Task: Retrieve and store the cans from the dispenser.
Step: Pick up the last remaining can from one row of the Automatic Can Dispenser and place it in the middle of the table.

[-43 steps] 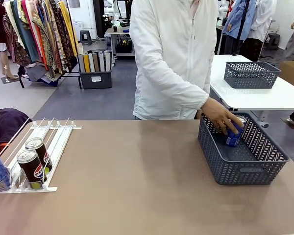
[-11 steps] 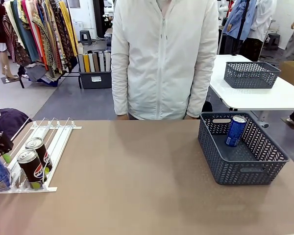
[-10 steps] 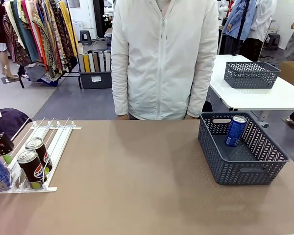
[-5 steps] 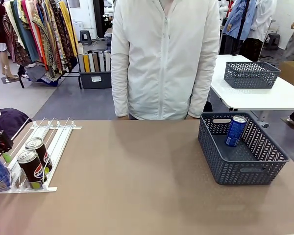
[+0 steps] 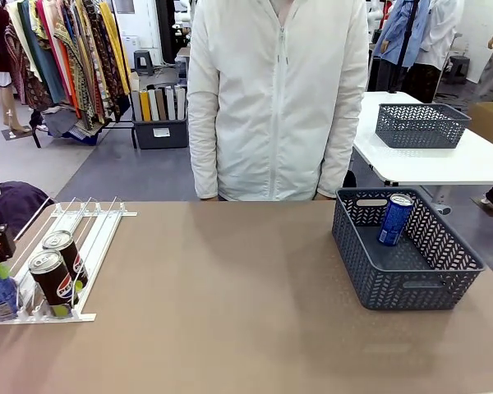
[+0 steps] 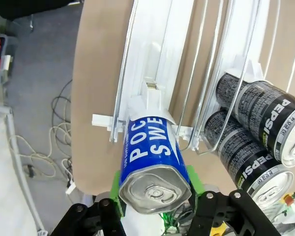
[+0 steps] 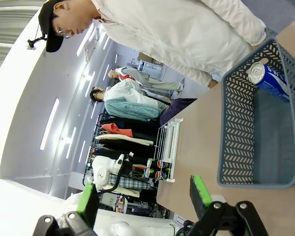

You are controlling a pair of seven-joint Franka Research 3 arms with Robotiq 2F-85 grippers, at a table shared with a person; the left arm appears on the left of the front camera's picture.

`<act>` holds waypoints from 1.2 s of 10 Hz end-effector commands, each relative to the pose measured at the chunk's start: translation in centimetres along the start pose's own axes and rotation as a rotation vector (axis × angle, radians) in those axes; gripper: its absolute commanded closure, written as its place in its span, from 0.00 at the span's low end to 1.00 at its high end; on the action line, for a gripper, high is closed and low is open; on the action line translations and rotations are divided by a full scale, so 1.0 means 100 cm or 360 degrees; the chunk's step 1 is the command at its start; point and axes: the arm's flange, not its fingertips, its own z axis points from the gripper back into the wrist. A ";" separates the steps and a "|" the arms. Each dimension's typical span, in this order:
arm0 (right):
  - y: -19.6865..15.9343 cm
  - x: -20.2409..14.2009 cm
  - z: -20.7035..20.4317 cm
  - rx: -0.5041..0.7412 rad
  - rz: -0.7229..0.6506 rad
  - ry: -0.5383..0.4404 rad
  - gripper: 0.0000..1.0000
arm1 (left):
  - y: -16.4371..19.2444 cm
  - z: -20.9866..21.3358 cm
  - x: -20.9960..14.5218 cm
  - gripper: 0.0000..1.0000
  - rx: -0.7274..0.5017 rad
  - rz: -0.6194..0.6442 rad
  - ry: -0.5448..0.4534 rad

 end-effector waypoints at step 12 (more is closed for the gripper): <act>0.003 0.003 0.000 0.0031 0.0016 -0.0017 0.00 | -0.022 0.178 -0.060 1.00 0.0056 -0.0189 -0.0434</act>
